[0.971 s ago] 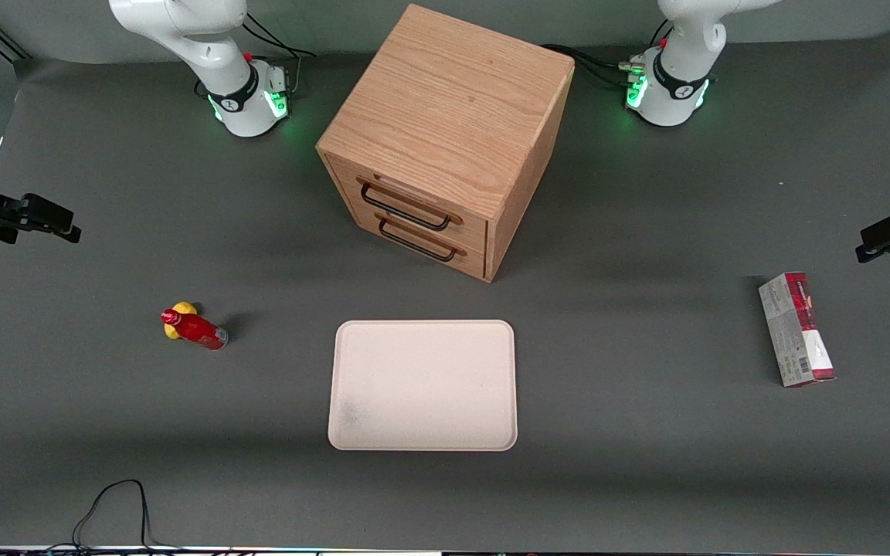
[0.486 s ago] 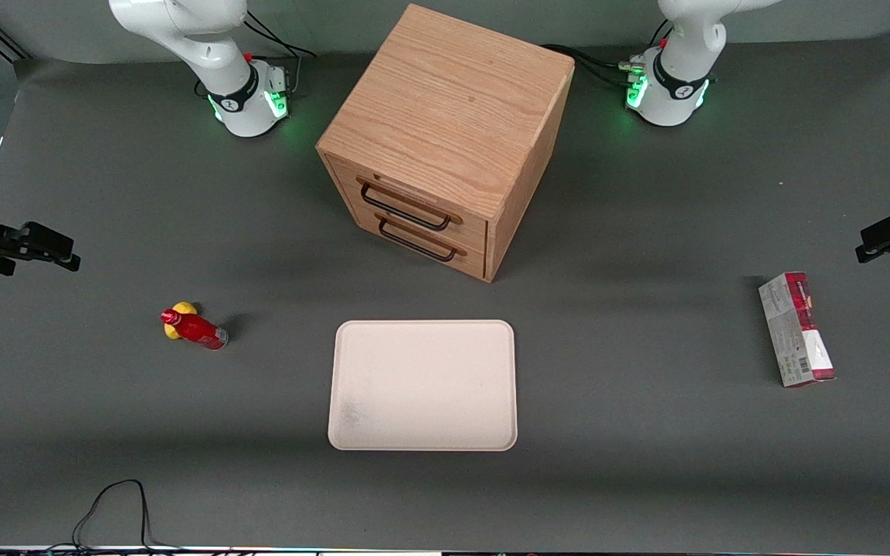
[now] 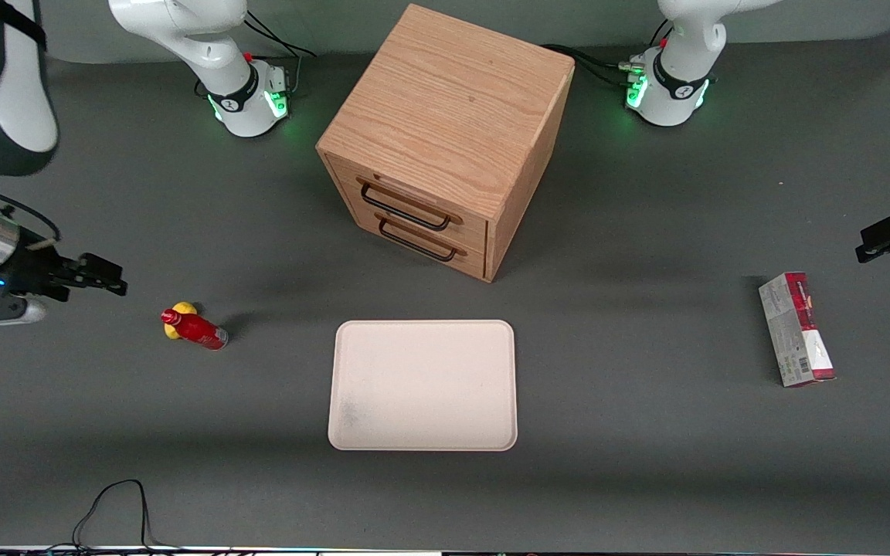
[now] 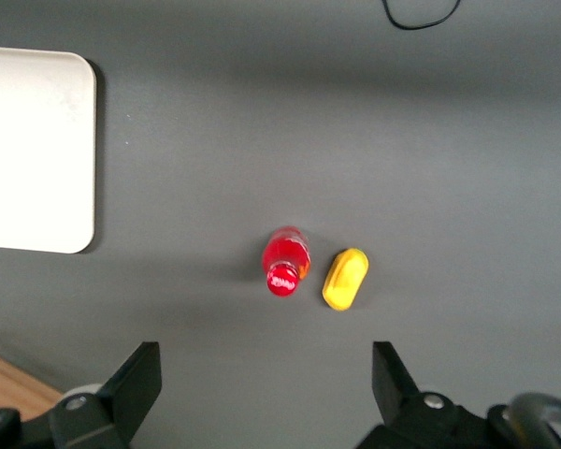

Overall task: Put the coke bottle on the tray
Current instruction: 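Move the open right gripper down over the red Coca-Cola bottle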

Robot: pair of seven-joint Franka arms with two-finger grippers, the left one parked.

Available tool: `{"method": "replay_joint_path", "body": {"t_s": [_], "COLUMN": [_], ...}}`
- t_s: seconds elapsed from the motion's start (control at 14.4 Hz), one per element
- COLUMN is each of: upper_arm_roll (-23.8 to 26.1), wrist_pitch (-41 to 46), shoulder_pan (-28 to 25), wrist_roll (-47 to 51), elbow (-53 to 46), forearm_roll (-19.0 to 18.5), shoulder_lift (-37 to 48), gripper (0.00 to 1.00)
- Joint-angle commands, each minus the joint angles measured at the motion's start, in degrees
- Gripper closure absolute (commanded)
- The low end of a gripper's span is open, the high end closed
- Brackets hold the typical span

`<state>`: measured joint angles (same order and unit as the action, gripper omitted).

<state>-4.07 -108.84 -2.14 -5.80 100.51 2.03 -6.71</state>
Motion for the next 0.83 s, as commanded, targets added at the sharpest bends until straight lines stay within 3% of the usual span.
{"method": "replay_joint_path", "body": {"t_s": [0.0,0.42,0.76], "upper_arm_roll": [-0.5,-0.5,-0.9], "wrist_pitch": [-8.4,-27.8,-29.6], "shoulder_pan": [-1.2,-2.5,-2.3], "wrist_roll": [-0.8,-1.1,-1.5], "elbow": [7.3,20.2,21.3], "forearm_roll": [1.0,1.0,1.0], "shoulder_lift": [0.7,-1.3,-2.8], "gripper": [0.0,0.0,0.0]}}
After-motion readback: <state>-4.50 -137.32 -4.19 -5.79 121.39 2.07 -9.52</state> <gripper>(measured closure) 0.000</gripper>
